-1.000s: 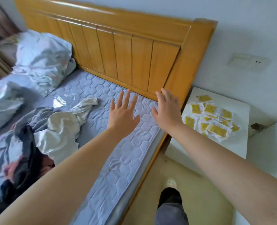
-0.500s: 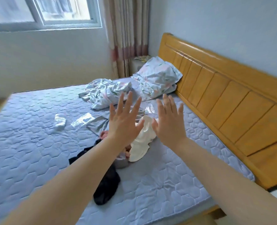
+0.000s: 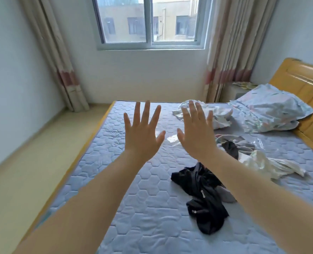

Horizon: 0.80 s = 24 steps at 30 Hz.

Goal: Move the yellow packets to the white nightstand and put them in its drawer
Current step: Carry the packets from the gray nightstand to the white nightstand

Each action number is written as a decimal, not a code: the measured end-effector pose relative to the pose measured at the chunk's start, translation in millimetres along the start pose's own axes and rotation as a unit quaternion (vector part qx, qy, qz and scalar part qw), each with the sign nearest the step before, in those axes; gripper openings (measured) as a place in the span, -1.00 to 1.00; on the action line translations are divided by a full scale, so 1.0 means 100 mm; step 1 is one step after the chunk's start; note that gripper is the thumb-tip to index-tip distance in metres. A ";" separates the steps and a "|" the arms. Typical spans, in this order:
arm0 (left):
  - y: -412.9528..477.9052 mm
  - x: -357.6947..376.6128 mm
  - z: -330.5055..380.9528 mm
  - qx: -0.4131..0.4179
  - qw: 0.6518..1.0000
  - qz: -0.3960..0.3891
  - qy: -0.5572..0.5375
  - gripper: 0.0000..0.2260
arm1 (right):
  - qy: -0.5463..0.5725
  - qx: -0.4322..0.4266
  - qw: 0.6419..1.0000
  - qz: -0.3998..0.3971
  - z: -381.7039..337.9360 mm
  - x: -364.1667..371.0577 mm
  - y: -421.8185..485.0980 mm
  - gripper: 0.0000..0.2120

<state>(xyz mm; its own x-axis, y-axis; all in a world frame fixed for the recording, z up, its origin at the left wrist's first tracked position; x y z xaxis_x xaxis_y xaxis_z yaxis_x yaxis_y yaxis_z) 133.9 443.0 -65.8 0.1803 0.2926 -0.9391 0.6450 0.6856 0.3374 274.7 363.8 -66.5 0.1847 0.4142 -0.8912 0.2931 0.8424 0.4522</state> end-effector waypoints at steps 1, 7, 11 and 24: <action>-0.10 -0.02 -0.37 -0.010 1.000 0.002 0.006 -0.34 | 0.003 -0.009 1.000 -0.003 -0.37 0.01 0.10 -0.35; -0.54 -0.21 -2.23 -0.074 0.997 -0.015 0.011 -0.33 | 0.058 -0.052 0.997 -0.027 -2.24 0.04 0.70 -0.39; -0.65 -0.20 -3.07 -0.122 0.992 -0.036 0.018 -0.35 | 0.070 -0.105 0.992 -0.027 -3.14 0.15 1.03 -0.39; 0.02 0.22 -5.12 -0.169 0.978 -0.080 0.091 -0.37 | 0.125 -0.151 0.980 -0.035 -4.83 1.01 2.42 -0.40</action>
<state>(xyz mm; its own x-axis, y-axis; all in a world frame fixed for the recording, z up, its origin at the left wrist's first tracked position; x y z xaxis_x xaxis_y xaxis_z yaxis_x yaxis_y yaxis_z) -241.3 792.0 -52.3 -0.0573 0.2557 -0.9651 0.3665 0.9045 0.2179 -89.3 776.2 -63.4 -0.0726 0.3914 -0.9173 -0.0008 0.9197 0.3925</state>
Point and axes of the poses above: each hand's wrist, its own y-axis towards the middle knuckle, its own x-axis out of the palm, z = x × y, the point moved 3 cm from there along y, towards the middle knuckle, and after that the axes turned 8 degrees about -z, right-handed, at the moved point
